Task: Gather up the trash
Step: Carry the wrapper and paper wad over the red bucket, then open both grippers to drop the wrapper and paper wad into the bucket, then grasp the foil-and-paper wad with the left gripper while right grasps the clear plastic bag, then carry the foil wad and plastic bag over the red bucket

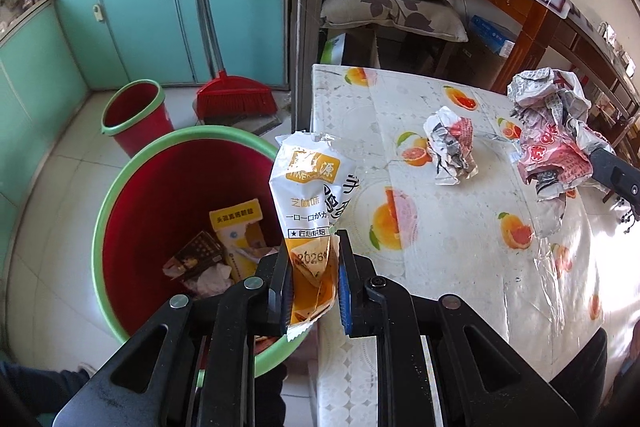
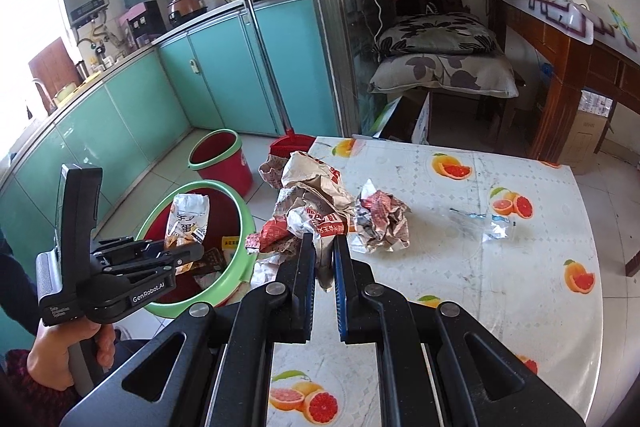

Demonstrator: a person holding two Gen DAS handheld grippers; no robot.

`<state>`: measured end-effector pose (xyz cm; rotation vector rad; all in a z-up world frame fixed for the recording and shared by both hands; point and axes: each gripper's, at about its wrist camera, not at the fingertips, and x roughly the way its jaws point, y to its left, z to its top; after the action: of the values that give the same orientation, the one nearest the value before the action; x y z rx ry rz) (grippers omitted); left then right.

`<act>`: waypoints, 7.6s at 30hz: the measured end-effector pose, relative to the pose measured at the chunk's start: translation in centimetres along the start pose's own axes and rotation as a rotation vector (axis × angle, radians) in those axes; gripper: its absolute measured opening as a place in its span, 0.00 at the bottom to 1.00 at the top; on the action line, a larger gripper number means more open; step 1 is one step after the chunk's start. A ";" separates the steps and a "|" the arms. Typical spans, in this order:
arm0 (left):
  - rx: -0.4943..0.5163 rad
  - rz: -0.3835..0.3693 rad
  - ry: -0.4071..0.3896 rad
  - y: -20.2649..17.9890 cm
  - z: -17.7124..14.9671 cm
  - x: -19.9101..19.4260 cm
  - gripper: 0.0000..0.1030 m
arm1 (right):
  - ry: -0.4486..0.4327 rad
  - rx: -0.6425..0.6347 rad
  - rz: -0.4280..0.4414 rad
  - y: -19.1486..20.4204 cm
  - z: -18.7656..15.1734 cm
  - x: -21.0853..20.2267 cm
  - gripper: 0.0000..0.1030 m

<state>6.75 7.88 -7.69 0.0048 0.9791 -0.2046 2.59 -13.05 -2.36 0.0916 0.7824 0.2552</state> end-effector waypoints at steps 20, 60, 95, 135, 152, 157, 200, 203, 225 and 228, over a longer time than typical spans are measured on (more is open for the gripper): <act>-0.090 0.065 0.034 5.2 -1.3 1.1 0.15 | 0.073 -0.039 0.070 4.2 -1.0 3.8 0.07; -0.144 0.104 0.048 9.4 1.0 3.4 0.15 | 0.126 -0.091 0.140 9.5 1.3 9.5 0.07; -0.203 0.185 0.015 12.8 1.7 4.3 0.77 | 0.139 -0.072 0.199 11.3 1.1 15.3 0.47; 0.034 -0.042 0.042 -11.5 2.8 6.1 0.80 | 0.356 -0.164 -0.092 -20.5 -0.6 16.3 0.05; 0.070 -0.103 0.093 -15.6 5.3 11.7 0.80 | 0.117 0.348 -0.164 -21.3 -7.6 2.2 0.05; 0.075 -0.090 0.117 -16.1 5.6 12.7 0.33 | 0.131 0.365 -0.165 -20.8 -8.8 1.8 0.05; 0.073 -0.038 -0.013 -7.2 0.0 0.7 0.24 | 0.041 0.200 -0.107 -11.1 -6.1 -2.0 0.05; 0.058 -0.024 -0.010 -5.7 -0.2 0.5 0.24 | 0.054 0.188 -0.092 -9.4 -5.6 -1.0 0.05; -0.045 0.046 -0.035 3.7 -1.0 0.0 0.24 | 0.094 0.047 0.026 0.6 -2.3 3.7 0.05; -0.059 0.046 -0.035 4.5 -1.1 0.0 0.24 | 0.107 0.026 0.046 1.9 -2.3 4.5 0.05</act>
<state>6.63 12.44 -8.70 -0.0307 0.9489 -0.1333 3.59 -10.04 -6.71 0.1213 0.8906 0.2951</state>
